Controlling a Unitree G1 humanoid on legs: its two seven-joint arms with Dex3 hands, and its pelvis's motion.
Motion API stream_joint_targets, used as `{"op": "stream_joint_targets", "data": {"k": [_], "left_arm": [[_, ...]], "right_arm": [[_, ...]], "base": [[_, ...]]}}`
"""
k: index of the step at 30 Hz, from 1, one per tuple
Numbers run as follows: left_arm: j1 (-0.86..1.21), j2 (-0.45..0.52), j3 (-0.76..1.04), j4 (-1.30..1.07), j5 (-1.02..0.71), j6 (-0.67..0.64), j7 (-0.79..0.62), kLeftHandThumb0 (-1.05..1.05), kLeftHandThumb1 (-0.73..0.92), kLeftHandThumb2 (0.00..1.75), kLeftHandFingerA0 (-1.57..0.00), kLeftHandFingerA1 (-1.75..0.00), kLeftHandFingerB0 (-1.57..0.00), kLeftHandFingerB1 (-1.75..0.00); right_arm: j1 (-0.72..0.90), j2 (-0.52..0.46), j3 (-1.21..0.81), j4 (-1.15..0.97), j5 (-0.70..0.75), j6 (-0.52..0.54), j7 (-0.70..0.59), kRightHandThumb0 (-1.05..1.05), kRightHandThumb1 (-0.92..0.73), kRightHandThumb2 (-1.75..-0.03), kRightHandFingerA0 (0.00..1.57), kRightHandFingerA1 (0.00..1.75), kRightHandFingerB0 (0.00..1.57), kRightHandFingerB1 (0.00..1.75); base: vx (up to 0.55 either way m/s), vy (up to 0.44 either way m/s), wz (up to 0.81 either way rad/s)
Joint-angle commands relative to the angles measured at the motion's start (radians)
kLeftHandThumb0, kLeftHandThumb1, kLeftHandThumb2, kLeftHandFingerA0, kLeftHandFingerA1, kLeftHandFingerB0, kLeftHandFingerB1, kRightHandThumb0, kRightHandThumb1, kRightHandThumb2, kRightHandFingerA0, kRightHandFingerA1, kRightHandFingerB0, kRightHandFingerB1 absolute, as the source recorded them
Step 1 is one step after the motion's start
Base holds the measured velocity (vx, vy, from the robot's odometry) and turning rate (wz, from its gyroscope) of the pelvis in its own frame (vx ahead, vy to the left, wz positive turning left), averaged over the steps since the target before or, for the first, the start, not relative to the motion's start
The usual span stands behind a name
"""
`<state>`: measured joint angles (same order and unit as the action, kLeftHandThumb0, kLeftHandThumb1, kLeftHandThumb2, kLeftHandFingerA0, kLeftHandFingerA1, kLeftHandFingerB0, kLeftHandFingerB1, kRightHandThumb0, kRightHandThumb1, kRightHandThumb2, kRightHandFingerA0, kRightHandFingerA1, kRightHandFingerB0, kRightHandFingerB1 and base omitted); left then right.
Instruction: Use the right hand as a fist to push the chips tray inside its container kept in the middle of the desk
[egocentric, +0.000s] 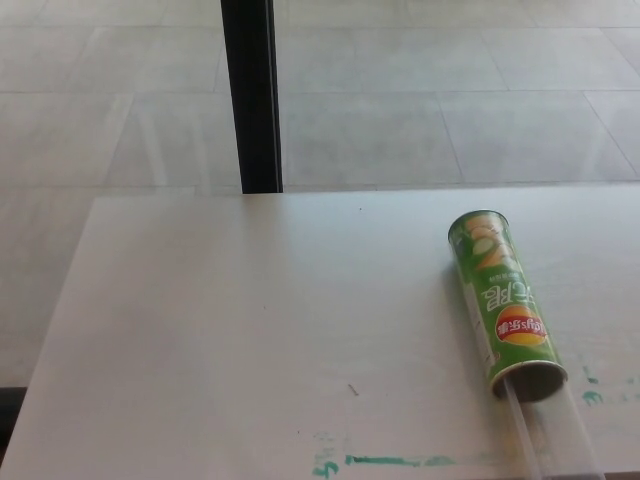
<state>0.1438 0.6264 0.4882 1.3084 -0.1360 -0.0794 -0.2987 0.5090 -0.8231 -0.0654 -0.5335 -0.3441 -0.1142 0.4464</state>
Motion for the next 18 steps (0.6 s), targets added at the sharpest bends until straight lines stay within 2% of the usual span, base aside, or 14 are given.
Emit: {"op": "stream_joint_targets", "data": {"k": [1,2,3,5,6,7,10,11,13,14,18], "left_arm": [[0.013,0.022,0.010,-0.008,-0.022,-0.041,-0.018,-0.66,0.80,0.64,-0.50,-0.55,-0.38,-0.41],[0.012,0.023,0.009,-0.008,-0.021,-0.038,-0.017,-0.66,0.80,0.63,-0.49,-0.54,-0.39,-0.41],[0.010,0.024,0.007,-0.007,-0.020,-0.032,-0.015,-0.65,0.80,0.63,-0.50,-0.52,-0.40,-0.41],[0.006,0.022,0.018,-0.003,-0.030,-0.024,-0.015,-0.63,0.79,0.63,-0.50,-0.52,-0.40,-0.42],[0.006,0.023,0.013,0.001,-0.024,-0.027,-0.013,-0.64,0.62,0.99,-0.42,-0.59,-0.31,-0.53],[0.009,0.024,-0.004,0.001,-0.006,-0.040,-0.008,-0.65,0.81,0.64,-0.48,-0.50,-0.37,-0.40],[0.017,0.021,0.013,0.002,-0.024,-0.028,-0.012,-0.66,0.79,0.63,-0.50,-0.53,-0.38,-0.41],[0.017,0.021,0.015,0.002,-0.025,-0.028,-0.009,-0.66,0.78,0.63,-0.50,-0.53,-0.39,-0.42],[0.010,0.023,0.019,0.004,-0.029,-0.014,-0.003,-0.66,0.78,0.63,-0.51,-0.52,-0.39,-0.41],[0.009,0.023,0.021,0.002,-0.032,-0.012,0.002,-0.65,0.77,0.63,-0.54,-0.59,-0.43,-0.43],[0.010,0.021,0.021,0.001,-0.032,-0.019,-0.015,-0.66,0.77,0.63,-0.49,-0.54,-0.41,-0.42]], "right_arm": [[-0.155,-0.037,0.099,0.097,-0.375,0.029,-0.049,-0.60,-0.79,-0.64,0.78,0.89,0.59,0.49],[-0.166,-0.035,0.106,0.101,-0.382,0.031,-0.049,-0.61,-0.80,-0.64,0.79,0.87,0.59,0.48],[-0.177,-0.031,0.116,0.106,-0.394,0.032,-0.052,-0.61,-0.78,-0.64,0.81,0.96,0.59,0.48],[-0.185,-0.021,0.124,0.114,-0.402,0.028,-0.066,-0.60,-0.78,-0.63,0.83,0.91,0.59,0.48],[-0.192,-0.019,0.130,0.114,-0.409,0.032,-0.064,-0.61,-0.79,-0.63,0.83,0.88,0.59,0.49],[-0.198,-0.016,0.134,0.108,-0.417,0.044,-0.056,-0.61,-0.80,-0.64,0.82,0.82,0.59,0.47],[-0.197,-0.008,0.137,0.108,-0.435,0.046,-0.071,-0.62,-0.79,-0.65,0.82,0.80,0.60,0.47],[-0.200,-0.003,0.139,0.104,-0.441,0.053,-0.073,-0.63,-0.79,-0.64,0.83,0.88,0.60,0.47],[-0.208,0.011,0.137,0.096,-0.463,0.065,-0.093,-0.65,-0.79,-0.64,0.81,0.93,0.61,0.47],[-0.214,0.024,0.140,0.090,-0.484,0.078,-0.104,-0.66,-0.80,-0.64,0.79,0.94,0.60,0.46],[-0.219,0.048,0.146,0.088,-0.510,0.093,-0.130,-0.66,-0.82,-0.64,0.81,0.98,0.59,0.46]], "base": [[0.00,0.000,0.00],[0.00,0.000,0.00],[0.00,0.000,0.00],[0.00,0.000,0.00],[0.00,0.000,0.00],[0.00,0.000,0.00],[0.00,0.000,0.00],[0.00,0.000,0.00],[0.00,0.000,0.00],[0.00,0.000,0.00],[0.00,0.000,0.00]]}}
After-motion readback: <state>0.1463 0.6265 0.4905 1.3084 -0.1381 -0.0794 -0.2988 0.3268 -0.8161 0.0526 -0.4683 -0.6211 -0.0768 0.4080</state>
